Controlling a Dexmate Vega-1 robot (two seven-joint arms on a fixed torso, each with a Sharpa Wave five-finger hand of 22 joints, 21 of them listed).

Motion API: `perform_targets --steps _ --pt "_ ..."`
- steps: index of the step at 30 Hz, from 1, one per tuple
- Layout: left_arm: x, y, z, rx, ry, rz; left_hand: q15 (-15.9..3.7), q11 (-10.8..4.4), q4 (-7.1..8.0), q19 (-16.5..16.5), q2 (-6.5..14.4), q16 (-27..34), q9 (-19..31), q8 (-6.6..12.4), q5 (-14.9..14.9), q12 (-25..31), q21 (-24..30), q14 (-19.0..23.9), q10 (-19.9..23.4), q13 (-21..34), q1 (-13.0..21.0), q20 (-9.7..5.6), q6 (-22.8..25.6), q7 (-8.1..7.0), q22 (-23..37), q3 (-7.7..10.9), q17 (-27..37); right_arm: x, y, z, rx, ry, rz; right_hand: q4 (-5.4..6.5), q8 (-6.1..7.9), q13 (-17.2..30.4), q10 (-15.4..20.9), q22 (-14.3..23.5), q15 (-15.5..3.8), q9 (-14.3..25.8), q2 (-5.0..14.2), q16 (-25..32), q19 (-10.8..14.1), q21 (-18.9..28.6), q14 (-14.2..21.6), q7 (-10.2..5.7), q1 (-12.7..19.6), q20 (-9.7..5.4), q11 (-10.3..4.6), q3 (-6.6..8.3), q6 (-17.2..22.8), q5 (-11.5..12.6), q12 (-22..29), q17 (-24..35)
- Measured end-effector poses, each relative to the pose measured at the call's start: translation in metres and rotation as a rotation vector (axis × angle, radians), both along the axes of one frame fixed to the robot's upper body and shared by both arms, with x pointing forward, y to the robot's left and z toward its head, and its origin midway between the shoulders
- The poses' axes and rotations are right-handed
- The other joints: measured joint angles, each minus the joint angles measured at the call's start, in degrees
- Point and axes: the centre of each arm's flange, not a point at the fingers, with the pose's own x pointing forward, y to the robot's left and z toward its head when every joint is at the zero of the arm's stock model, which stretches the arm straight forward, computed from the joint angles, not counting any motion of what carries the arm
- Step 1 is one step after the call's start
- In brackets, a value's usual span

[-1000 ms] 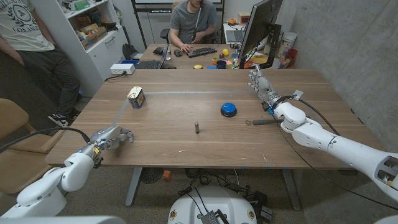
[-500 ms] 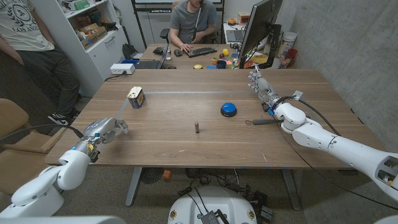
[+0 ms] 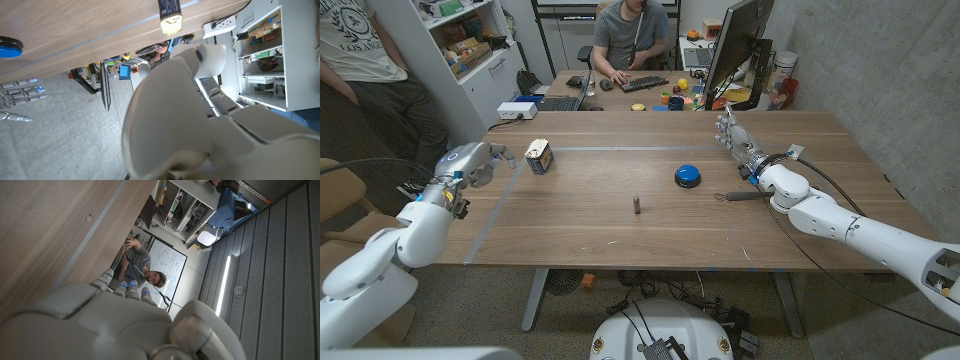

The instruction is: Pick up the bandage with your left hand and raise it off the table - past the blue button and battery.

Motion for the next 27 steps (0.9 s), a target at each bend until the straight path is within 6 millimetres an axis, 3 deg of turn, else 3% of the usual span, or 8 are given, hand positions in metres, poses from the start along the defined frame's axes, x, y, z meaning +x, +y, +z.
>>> perform_targets --steps 1,7,15,27 --pt "0.000 0.000 0.000 0.001 0.002 0.000 0.00 0.00 0.00 0.00 0.00 0.00 0.00 0.00 0.18 0.00 0.00 0.00 0.00 0.01 0.00 0.00 0.00 0.00 0.00 0.00 0.00 0.000 0.001 0.001 -0.001 -0.001 0.001 0.00 0.00 0.00 0.00 0.00 0.00 0.00 0.00 0.00 -0.21 0.00 0.00 0.00 0.00 0.21 0.00 0.00 0.00 0.00 0.00 0.00" --pt "-0.003 -0.009 0.052 0.022 -0.080 -0.002 0.17 0.00 0.06 0.02 0.01 -0.12 -0.45 0.00 0.19 0.00 0.00 0.17 0.00 0.28 0.00 -0.02 0.00 0.00 0.00 0.06 0.00 -0.001 0.002 0.003 -0.007 -0.006 0.005 0.00 0.00 0.00 0.00 0.00 0.00 0.00 0.00 0.00 -0.41 0.00 0.00 0.21 0.00 0.41 0.00 0.00 -0.21 0.00 0.00 0.00" --pt "-0.005 -0.023 0.101 0.043 -0.144 -0.014 0.17 0.00 0.09 0.08 0.02 0.08 -0.90 -0.26 0.19 0.00 0.00 0.17 0.00 0.55 -0.01 -0.09 0.00 0.00 0.00 0.09 0.06 -0.001 0.002 0.003 -0.013 -0.007 0.006 0.00 0.00 0.00 0.00 0.00 0.00 0.00 0.00 0.00 -0.41 0.00 0.00 0.21 0.00 0.41 0.00 0.00 -0.21 0.00 0.00 0.00" --pt "-0.009 -0.038 0.133 0.071 -0.185 -0.029 0.18 0.30 0.10 0.08 0.03 0.16 -1.85 -0.24 0.19 0.00 0.01 0.16 0.31 1.07 -0.02 -0.09 0.76 0.30 0.00 0.10 0.06 0.002 -0.001 0.001 -0.016 -0.002 -0.003 0.00 0.00 0.00 0.00 0.00 0.00 0.00 0.00 0.00 -0.41 0.00 0.00 0.21 0.00 0.41 0.00 0.00 -0.21 0.00 0.00 0.00"
